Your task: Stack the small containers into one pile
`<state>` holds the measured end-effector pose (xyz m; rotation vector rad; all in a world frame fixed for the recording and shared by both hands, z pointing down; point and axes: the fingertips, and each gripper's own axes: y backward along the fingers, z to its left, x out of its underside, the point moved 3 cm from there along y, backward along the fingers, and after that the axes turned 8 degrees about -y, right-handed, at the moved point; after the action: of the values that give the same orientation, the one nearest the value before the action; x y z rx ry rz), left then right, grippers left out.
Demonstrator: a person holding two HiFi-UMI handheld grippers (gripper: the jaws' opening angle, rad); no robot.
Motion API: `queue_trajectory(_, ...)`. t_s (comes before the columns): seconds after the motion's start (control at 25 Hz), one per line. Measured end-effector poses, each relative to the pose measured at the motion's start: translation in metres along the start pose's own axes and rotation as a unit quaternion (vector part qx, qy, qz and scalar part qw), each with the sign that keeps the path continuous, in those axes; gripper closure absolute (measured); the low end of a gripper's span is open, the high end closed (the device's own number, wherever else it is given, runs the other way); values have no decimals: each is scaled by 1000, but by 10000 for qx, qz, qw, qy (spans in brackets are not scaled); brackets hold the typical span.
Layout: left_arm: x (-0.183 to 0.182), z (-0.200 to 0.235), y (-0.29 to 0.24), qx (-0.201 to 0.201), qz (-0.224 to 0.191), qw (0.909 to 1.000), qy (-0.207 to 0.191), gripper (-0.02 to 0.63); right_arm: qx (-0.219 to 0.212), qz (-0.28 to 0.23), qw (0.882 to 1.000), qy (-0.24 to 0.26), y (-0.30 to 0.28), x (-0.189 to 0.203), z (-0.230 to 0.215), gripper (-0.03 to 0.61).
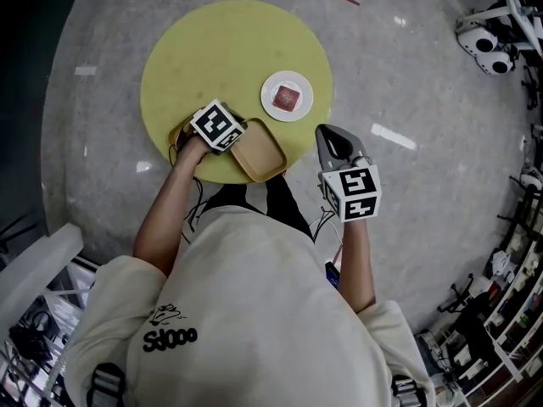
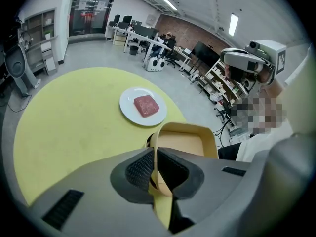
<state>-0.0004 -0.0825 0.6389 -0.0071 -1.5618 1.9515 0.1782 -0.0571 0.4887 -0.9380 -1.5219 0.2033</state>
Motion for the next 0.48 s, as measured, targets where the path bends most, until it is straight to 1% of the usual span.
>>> queue_trajectory(0.24, 2, 2, -3, -93, 82, 9999, 37, 588, 10, 22, 10000, -9, -1, 4, -1, 571)
queue_trajectory(0.36, 2, -1, -2, -54, 152, 9999, 38, 588, -30, 6, 10000, -22, -2, 5, -1, 571)
queue_trajectory(0.48, 3, -3, 1, 5, 222, 9997, 132, 588, -82, -11, 10000, -55, -2, 3, 1, 571)
